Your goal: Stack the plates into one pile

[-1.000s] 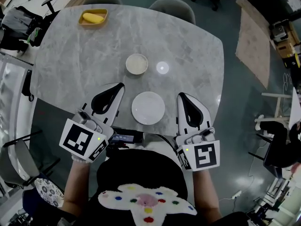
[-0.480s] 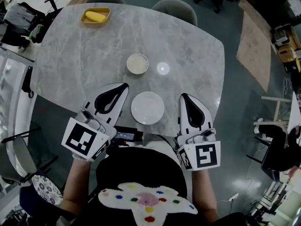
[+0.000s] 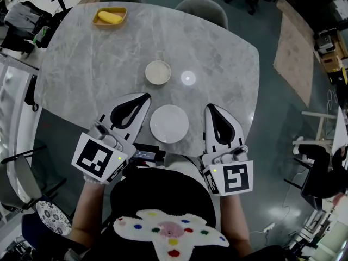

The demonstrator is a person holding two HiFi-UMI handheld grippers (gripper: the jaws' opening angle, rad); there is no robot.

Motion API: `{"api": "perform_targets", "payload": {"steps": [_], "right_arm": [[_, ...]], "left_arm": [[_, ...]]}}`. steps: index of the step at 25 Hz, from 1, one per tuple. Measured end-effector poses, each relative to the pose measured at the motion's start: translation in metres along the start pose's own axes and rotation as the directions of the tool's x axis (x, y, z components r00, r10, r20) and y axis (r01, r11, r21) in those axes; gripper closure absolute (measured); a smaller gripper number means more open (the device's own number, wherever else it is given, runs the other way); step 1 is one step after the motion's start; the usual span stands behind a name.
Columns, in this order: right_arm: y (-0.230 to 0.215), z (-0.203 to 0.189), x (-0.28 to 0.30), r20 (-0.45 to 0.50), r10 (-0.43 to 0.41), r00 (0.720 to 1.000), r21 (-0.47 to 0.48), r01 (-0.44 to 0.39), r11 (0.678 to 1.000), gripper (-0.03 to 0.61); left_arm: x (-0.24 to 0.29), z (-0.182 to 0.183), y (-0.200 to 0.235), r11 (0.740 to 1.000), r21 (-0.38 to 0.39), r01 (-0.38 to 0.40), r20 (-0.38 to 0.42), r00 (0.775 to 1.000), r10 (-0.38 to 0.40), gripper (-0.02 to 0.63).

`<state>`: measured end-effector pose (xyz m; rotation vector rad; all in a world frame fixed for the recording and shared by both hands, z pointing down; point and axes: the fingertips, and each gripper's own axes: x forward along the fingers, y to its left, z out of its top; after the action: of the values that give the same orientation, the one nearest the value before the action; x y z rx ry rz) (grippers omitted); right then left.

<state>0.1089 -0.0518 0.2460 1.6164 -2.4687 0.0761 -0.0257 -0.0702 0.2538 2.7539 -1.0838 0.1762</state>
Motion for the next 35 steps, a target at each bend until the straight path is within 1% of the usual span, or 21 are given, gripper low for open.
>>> {"api": "perform_targets", "payload": {"steps": [7,35], "right_arm": [[0.004,0.003,0.004,0.006,0.024,1.0,-0.032,-0.023,0.999,0.574],[0.003,-0.003,0.008,-0.006,0.027,1.0,-0.048,-0.027,0.998,0.574]], "left_arm": [[0.004,0.004,0.002,1.0,0.0,-0.008,0.009,1.0,0.008,0.603],[0.01,-0.005,-0.001,1.0,0.001,0.006,-0.014,1.0,-0.006,0.603]]}}
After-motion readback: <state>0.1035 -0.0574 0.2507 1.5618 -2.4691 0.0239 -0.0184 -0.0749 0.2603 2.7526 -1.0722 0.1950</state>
